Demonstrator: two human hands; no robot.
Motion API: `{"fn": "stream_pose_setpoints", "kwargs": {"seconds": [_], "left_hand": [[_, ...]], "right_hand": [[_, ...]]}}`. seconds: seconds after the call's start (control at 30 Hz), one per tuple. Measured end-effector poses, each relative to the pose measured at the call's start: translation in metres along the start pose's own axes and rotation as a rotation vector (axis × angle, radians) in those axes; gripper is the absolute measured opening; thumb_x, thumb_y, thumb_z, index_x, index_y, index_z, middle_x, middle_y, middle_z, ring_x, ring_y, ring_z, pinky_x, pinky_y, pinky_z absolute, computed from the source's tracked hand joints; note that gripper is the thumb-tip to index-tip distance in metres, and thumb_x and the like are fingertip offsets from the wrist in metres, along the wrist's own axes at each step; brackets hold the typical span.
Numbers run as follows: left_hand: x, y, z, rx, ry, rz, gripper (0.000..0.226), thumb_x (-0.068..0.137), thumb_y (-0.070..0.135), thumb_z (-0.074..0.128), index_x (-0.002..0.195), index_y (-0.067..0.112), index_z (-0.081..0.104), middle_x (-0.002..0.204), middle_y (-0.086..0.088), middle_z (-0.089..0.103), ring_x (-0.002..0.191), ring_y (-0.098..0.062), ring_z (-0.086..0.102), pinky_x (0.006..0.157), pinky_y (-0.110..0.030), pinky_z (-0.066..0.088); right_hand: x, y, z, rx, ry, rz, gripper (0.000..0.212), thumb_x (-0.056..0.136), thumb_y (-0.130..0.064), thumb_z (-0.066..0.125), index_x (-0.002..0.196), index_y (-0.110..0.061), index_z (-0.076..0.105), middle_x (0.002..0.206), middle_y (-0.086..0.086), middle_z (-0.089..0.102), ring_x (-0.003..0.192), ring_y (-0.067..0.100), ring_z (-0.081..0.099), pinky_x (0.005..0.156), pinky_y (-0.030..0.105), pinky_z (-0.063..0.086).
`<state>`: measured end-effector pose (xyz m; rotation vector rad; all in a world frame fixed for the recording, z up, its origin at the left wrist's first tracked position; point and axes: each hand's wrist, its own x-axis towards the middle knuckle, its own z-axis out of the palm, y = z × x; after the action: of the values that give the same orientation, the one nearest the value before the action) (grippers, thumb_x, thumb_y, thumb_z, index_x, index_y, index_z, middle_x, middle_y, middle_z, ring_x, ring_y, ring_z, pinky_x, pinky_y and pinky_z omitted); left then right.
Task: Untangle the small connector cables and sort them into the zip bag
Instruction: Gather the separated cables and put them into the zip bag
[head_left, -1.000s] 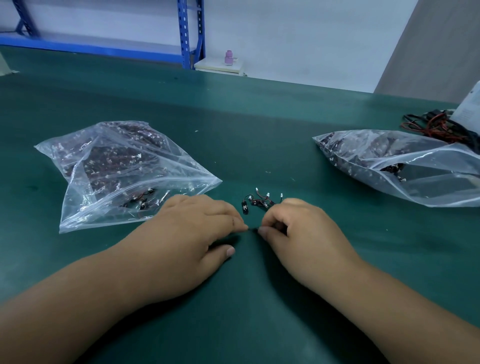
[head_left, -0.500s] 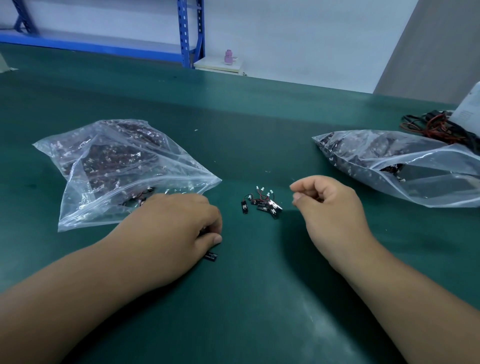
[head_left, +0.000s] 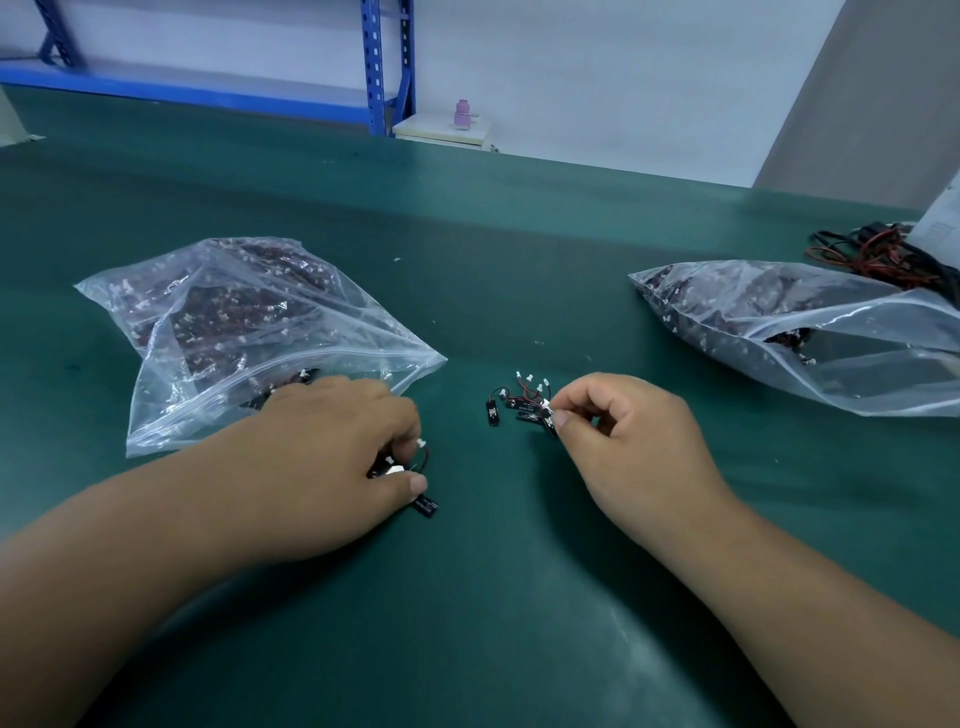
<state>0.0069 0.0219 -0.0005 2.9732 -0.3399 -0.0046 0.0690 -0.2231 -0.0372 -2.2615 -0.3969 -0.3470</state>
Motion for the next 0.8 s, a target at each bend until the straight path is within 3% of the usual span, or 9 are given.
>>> {"fn": "stream_pose_setpoints", "kwargs": {"seconds": [0.13, 0.27, 0.43, 0.57, 0.8], "left_hand": [[0.003, 0.008, 0.009, -0.05, 0.057, 0.024, 0.02, 0.086, 0.056, 0.043, 0.081, 0.037, 0.043, 0.086, 0.019, 0.049, 0.088, -0.002, 0.045, 0.087, -0.031, 0.038], [0.004, 0.017, 0.015, -0.055, 0.107, 0.047, 0.017, 0.091, 0.051, 0.042, 0.081, 0.036, 0.04, 0.088, 0.019, 0.046, 0.088, -0.003, 0.043, 0.087, -0.031, 0.034], [0.002, 0.022, 0.019, -0.087, 0.177, 0.104, 0.012, 0.096, 0.041, 0.049, 0.088, 0.038, 0.041, 0.089, 0.017, 0.045, 0.091, -0.008, 0.047, 0.082, -0.033, 0.033], [0.002, 0.019, 0.021, -0.122, 0.186, 0.109, 0.015, 0.096, 0.041, 0.047, 0.083, 0.039, 0.039, 0.088, 0.019, 0.047, 0.088, -0.003, 0.044, 0.086, -0.032, 0.035], [0.003, 0.02, 0.021, -0.183, 0.17, 0.172, 0.015, 0.094, 0.042, 0.048, 0.082, 0.038, 0.041, 0.083, 0.02, 0.047, 0.083, -0.003, 0.044, 0.083, -0.032, 0.037]], "right_hand": [[-0.002, -0.005, -0.003, -0.069, -0.032, -0.042, 0.015, 0.086, -0.018, 0.066, 0.076, -0.029, 0.066, 0.075, -0.014, 0.061, 0.072, 0.007, 0.056, 0.06, 0.019, 0.043], [-0.013, -0.027, -0.007, -0.188, -0.095, -0.263, 0.009, 0.09, -0.025, 0.063, 0.084, -0.023, 0.069, 0.079, -0.008, 0.061, 0.078, 0.016, 0.058, 0.073, 0.038, 0.049], [-0.032, -0.055, 0.004, -0.382, -0.332, -0.325, 0.046, 0.083, -0.066, 0.037, 0.09, -0.029, 0.064, 0.081, -0.011, 0.047, 0.08, 0.013, 0.05, 0.073, 0.036, 0.041], [-0.032, -0.054, 0.01, -0.361, -0.322, -0.311, 0.033, 0.09, -0.059, 0.05, 0.094, -0.029, 0.065, 0.083, -0.009, 0.043, 0.072, 0.012, 0.042, 0.072, 0.034, 0.039], [-0.032, -0.052, 0.007, -0.27, -0.308, -0.28, 0.019, 0.092, -0.045, 0.058, 0.094, -0.028, 0.067, 0.084, -0.007, 0.049, 0.076, 0.018, 0.051, 0.073, 0.035, 0.044]]}}
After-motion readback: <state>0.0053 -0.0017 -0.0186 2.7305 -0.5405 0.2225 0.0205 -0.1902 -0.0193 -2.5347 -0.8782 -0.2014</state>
